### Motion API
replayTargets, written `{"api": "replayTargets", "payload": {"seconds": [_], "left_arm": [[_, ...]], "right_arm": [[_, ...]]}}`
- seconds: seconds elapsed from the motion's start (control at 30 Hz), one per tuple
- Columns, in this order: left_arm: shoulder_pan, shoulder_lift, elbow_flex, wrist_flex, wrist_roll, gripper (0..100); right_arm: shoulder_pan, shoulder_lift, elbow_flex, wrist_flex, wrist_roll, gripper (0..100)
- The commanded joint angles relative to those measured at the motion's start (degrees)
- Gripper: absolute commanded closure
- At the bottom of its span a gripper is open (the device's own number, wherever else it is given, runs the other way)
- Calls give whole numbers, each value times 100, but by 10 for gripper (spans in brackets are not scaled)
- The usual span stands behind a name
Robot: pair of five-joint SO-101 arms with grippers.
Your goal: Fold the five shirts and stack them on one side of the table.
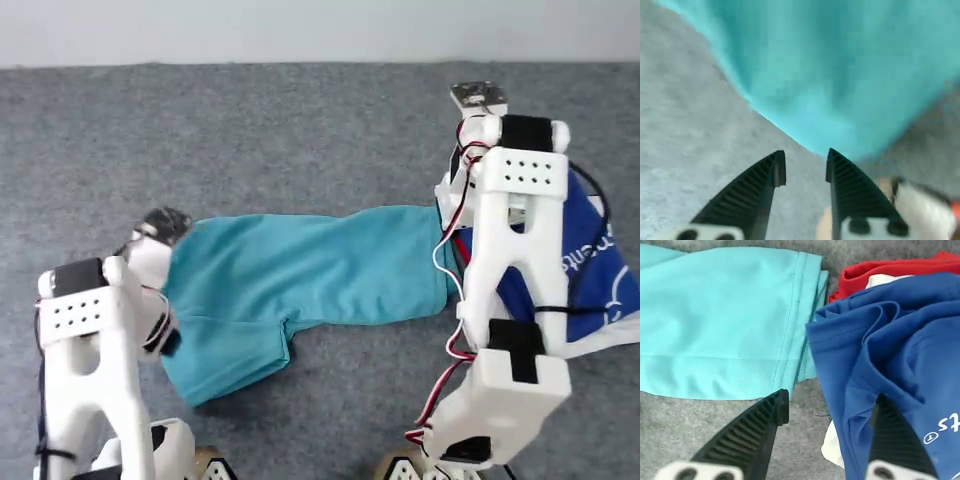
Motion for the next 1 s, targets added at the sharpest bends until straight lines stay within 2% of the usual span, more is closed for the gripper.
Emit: {"api": "replayTargets", "payload": {"seconds": [0.0,0.1,0.17,0.27,0.37,0.5,0.67,0.97], "left_arm": [[44,167,22,642,-668,856],[176,290,251,765,-1064,857],[554,352,505,651,-1152,859],[1134,404,716,255,-1099,859],[1547,404,884,-334,-633,859],[1600,404,1112,-1116,-440,859],[1635,413,1666,-1565,-448,859],[1644,369,1895,-1644,-448,878]], "right_arm": [[22,-295,9,198,114,739],[22,-295,9,189,114,739],[22,-295,9,189,114,739],[22,-295,9,198,114,739],[22,-295,9,207,114,740],[13,-312,18,207,105,740],[13,-338,26,215,105,741],[13,-338,26,215,88,742]]}}
